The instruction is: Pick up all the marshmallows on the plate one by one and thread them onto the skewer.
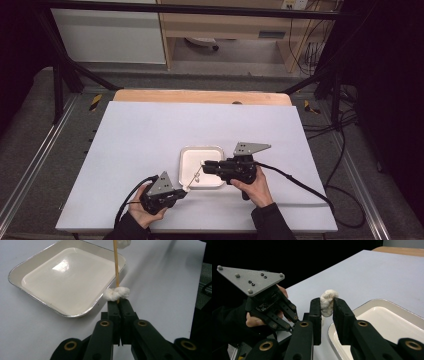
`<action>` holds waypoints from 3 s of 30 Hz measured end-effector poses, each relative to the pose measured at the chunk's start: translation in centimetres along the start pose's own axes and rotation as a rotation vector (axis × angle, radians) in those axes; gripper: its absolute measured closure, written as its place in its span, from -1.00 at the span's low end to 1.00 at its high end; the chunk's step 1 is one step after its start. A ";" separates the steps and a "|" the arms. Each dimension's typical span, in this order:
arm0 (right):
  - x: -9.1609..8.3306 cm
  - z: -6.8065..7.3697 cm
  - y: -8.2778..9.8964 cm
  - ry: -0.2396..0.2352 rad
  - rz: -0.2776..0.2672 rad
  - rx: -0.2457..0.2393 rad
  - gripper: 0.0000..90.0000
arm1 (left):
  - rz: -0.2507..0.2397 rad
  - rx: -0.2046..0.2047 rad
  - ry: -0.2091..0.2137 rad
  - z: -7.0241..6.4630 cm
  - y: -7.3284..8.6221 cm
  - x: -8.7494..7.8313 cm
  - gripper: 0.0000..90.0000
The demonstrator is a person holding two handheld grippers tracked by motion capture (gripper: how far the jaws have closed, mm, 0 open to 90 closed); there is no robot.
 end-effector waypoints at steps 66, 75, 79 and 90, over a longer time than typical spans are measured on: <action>-2.4 -3.0 -0.2 0.166 -0.079 0.076 -0.59 | -0.096 -0.092 0.021 0.6 -0.5 -0.1 0.97; -4.4 -6.8 4.4 0.322 0.061 0.030 -0.89 | -0.109 -0.122 -0.020 1.6 -1.1 -1.0 0.97; -5.4 -8.2 6.0 0.372 0.102 0.033 -0.96 | -0.107 -0.128 -0.044 2.1 -1.6 -1.4 0.97; -8.0 -10.6 9.0 0.447 0.147 0.002 -0.98 | -0.044 -0.145 -0.093 4.0 -2.8 -1.2 0.97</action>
Point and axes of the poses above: each handheld gripper's, and its own axes: x roughly forward along the jaws, y roughly out of its underside, z roughly to its left, the point moved 9 cm from there along x, roughly forward along the jaws, and after that the axes turned 12 degrees about y, right-handed, at the moved point
